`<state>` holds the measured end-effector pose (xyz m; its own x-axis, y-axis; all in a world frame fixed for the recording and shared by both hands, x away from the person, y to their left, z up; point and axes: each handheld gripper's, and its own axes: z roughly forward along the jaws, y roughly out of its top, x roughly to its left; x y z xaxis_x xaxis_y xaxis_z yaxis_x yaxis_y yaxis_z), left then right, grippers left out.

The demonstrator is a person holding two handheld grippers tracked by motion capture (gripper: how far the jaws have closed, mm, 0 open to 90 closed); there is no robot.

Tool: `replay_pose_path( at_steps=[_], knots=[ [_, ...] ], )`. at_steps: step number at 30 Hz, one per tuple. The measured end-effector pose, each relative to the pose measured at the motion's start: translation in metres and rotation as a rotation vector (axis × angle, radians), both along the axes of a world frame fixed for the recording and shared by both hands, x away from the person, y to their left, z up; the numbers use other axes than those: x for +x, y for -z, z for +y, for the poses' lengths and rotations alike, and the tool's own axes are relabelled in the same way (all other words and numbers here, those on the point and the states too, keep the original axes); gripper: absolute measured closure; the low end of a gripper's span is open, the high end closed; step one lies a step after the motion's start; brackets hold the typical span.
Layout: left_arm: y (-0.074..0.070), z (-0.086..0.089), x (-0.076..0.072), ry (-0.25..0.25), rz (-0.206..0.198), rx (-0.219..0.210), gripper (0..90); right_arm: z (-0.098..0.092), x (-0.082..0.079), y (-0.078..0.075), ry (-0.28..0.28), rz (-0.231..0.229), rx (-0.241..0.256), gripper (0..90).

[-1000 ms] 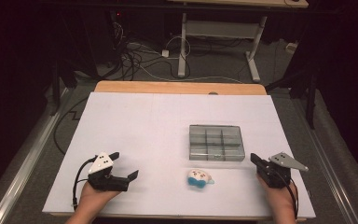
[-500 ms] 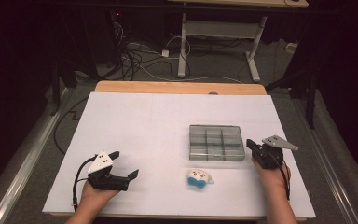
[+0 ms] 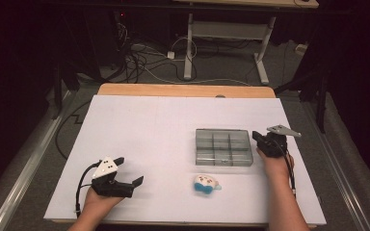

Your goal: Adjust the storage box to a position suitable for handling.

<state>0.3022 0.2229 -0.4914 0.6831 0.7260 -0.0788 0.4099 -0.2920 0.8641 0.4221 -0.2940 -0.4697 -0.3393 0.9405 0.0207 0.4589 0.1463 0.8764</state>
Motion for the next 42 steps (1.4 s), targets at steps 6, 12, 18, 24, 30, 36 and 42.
replay_pose_path(
  at_steps=[6,12,18,24,30,36,42],
  knots=[
    [0.0,0.0,-0.001,0.002,-0.008,0.0,0.0,0.004,0.015,-0.002,-0.005,0.003,0.014,90.0],
    [0.0,0.0,-0.001,0.003,-0.005,-0.001,0.0,0.008,0.021,-0.003,-0.009,0.005,0.006,90.0],
    [0.0,0.0,-0.001,0.004,-0.007,0.0,0.0,0.011,0.026,-0.004,-0.032,0.008,0.0,90.0],
    [0.0,0.0,-0.001,0.003,-0.004,-0.001,0.0,0.012,0.026,-0.005,-0.045,0.02,0.014,90.0],
    [0.0,0.0,0.0,0.001,-0.003,-0.001,0.0,0.026,0.02,-0.005,-0.091,0.022,0.01,90.0],
    [0.0,0.0,0.0,0.002,-0.002,-0.001,0.0,0.05,0.012,-0.004,-0.151,0.019,-0.002,90.0],
    [0.0,0.0,0.0,0.004,-0.001,-0.005,0.0,0.058,-0.001,-0.004,-0.18,0.023,-0.027,90.0]
  ],
)
